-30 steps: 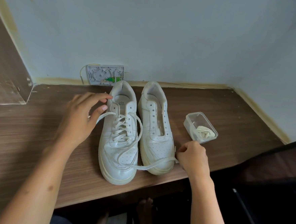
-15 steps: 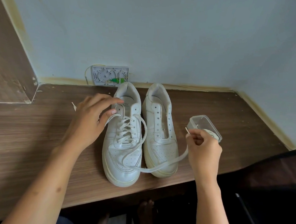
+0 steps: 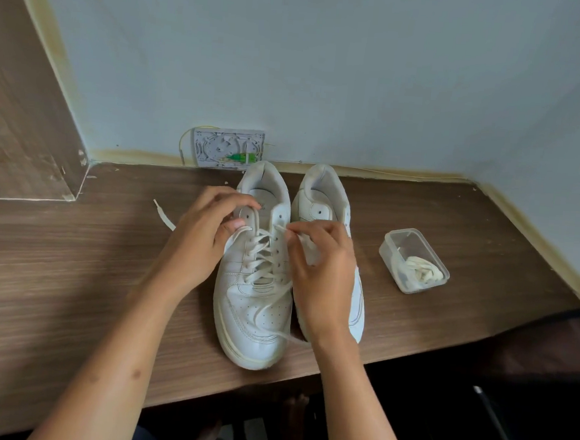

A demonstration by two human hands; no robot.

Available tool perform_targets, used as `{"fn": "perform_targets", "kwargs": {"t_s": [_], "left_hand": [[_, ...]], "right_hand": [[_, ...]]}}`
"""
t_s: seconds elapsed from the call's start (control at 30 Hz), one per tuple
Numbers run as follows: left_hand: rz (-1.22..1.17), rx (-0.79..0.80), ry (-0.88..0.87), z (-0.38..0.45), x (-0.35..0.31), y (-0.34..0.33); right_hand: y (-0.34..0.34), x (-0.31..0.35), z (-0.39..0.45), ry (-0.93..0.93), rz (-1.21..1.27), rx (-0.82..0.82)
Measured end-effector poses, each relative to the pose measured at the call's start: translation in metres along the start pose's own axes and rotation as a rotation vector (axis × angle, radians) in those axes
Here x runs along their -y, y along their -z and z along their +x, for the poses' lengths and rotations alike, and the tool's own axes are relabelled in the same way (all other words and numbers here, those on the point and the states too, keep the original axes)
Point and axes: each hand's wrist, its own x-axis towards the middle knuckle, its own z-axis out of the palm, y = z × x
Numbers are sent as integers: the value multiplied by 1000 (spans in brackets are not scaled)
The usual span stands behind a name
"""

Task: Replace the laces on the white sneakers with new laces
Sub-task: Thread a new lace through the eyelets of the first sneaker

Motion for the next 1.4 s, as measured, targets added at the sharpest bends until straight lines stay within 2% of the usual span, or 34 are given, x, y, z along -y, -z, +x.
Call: {"fn": "perform_targets", "kwargs": {"t_s": [0.3, 0.5, 0.63, 1.0, 1.2, 1.4], "left_hand": [[-60, 11, -19, 0, 2, 6], [-98, -17, -32, 0, 11, 3], [-116, -31, -37, 0, 14, 2], [-129, -44, -11, 0, 10, 3], [-122, -40, 9, 1, 9, 0], [-186, -54, 33, 1, 11, -1]], "right_hand": [[-26, 10, 4, 64, -144, -86], [-31, 16, 8, 82, -188, -48], [-34, 16, 12, 156, -281, -35], [-37, 19, 14, -91, -94, 66], [-35, 22, 15, -129, -101, 127], [-39, 22, 18, -186, -120, 115]]}}
